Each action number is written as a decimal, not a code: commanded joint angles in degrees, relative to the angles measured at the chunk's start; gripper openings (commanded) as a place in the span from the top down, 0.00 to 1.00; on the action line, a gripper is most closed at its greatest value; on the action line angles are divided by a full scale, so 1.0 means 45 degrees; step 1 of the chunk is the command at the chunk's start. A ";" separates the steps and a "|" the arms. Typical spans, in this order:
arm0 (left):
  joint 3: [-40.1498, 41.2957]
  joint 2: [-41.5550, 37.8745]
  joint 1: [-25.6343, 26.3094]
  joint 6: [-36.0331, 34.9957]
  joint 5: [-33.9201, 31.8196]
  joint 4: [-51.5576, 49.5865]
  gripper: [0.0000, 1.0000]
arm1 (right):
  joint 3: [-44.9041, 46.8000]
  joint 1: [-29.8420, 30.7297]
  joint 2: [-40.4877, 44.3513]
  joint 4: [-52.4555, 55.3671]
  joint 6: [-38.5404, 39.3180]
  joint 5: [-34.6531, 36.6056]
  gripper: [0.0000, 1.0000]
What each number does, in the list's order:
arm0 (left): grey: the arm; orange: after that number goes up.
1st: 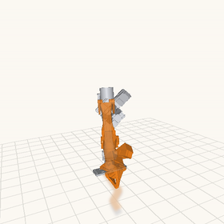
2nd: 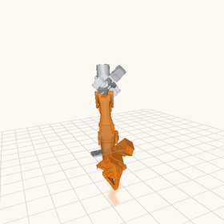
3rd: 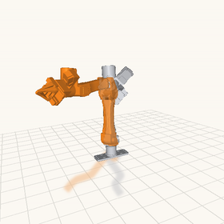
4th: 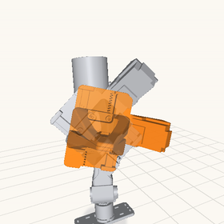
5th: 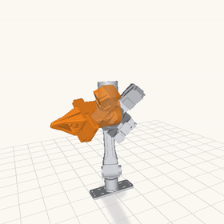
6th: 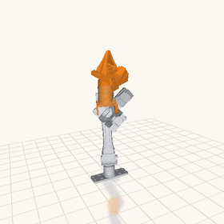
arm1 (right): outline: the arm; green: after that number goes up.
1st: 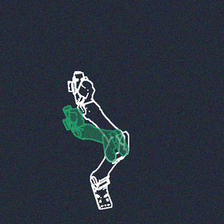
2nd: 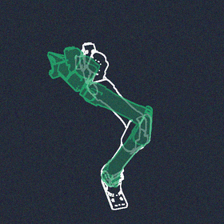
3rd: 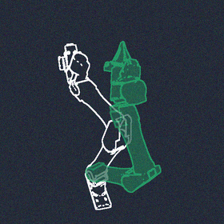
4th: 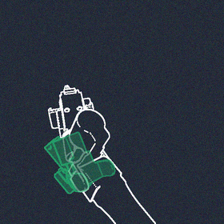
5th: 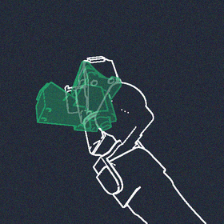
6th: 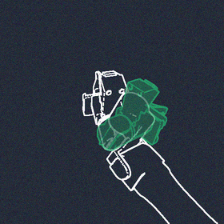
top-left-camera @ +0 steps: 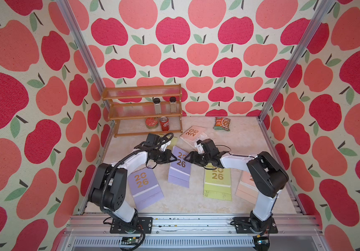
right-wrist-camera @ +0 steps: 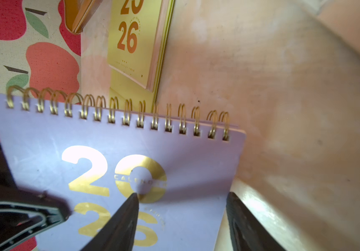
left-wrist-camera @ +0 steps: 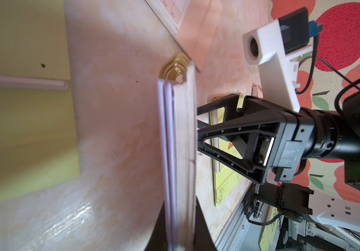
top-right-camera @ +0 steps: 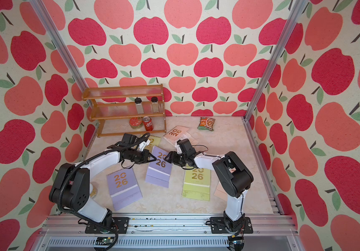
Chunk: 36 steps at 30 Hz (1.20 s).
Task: Stack the calendars
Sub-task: Pick up the calendar at the center of the board.
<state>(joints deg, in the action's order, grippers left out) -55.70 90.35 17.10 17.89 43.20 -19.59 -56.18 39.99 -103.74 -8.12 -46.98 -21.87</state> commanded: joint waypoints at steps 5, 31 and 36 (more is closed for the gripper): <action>-0.0033 -0.1887 -0.0591 0.0028 0.2539 0.1532 1.00 | 0.1720 -0.0937 0.3012 -0.1760 0.1027 -0.1284 0.33; 0.1022 -0.2602 0.0286 0.2127 0.5068 0.6391 1.00 | 0.4141 -0.1488 0.3388 -0.9549 -0.1846 -0.5182 0.60; 0.0691 -0.2460 0.0370 0.1754 0.4644 0.5758 0.97 | 0.4123 -0.1329 0.3667 -0.9185 -0.1725 -0.5023 0.96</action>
<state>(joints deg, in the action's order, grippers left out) -50.59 79.61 16.62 26.44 61.56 4.58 -37.19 32.51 -87.24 -51.79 -56.07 -46.02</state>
